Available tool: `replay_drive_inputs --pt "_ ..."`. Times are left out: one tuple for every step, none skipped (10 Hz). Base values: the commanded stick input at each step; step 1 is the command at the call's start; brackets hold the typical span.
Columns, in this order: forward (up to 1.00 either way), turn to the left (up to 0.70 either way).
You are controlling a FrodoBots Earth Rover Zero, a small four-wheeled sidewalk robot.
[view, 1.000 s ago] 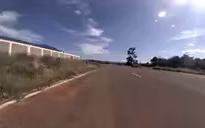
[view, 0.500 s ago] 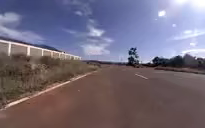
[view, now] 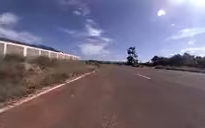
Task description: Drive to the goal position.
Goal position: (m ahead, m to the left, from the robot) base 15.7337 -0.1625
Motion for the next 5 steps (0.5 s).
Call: replay_drive_inputs --pt "0.97 0.00" --pt "0.97 0.00" --pt "0.97 0.00" --pt "0.97 0.00" --pt "0.97 0.00"
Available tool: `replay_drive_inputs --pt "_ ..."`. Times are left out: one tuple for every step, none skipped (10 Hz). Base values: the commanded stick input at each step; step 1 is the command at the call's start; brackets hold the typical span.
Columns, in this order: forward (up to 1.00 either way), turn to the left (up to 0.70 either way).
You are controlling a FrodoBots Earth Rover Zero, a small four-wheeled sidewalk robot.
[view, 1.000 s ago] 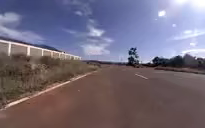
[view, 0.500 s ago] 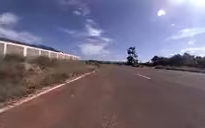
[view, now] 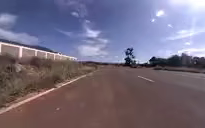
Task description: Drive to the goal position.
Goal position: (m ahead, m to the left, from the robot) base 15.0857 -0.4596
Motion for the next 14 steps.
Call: replay_drive_inputs --pt "0.97 0.00" --pt "0.97 0.00" --pt "0.97 0.00" --pt "0.97 0.00" --pt "0.97 0.00" --pt "0.97 0.00" --pt "0.97 0.00" --pt "0.97 0.00" --pt "0.97 0.00" --pt "0.97 0.00" --pt "0.97 0.00" --pt "0.97 -0.01" --pt "0.97 -0.03" --pt "0.97 -0.37"
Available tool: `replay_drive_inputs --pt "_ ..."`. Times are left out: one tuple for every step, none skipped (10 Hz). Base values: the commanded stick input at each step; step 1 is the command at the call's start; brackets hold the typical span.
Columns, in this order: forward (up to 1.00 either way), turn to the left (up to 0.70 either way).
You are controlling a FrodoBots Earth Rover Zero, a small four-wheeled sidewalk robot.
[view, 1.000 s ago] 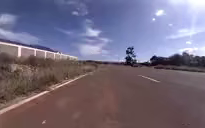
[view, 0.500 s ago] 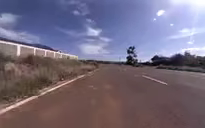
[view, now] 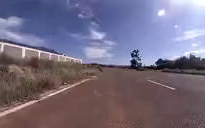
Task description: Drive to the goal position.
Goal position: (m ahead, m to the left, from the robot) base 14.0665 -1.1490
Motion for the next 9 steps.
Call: replay_drive_inputs --pt "0.97 -0.38" --pt "0.97 -0.05" --pt "0.97 -0.02" --pt "0.97 0.00" --pt "0.97 0.00" --pt "0.97 0.00" --pt "0.97 0.00" --pt "0.97 0.00" --pt "0.97 0.00"
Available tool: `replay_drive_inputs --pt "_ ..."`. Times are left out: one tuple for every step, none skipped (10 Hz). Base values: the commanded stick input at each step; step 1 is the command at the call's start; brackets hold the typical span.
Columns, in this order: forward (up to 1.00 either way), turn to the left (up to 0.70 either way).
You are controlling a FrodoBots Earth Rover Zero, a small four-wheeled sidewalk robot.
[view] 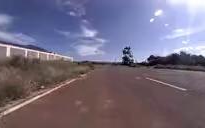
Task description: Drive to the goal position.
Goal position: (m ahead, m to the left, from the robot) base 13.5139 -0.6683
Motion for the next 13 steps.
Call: replay_drive_inputs --pt "0.97 0.00" --pt "0.97 0.00" --pt "0.97 -0.02" --pt "0.97 -0.15" --pt "0.97 -0.25" --pt "0.97 -0.18" --pt "0.97 -0.11" --pt "0.97 -0.04" --pt "0.97 0.00" --pt "0.97 0.00" --pt "0.97 0.00" --pt "0.97 0.00" --pt "0.97 0.00"
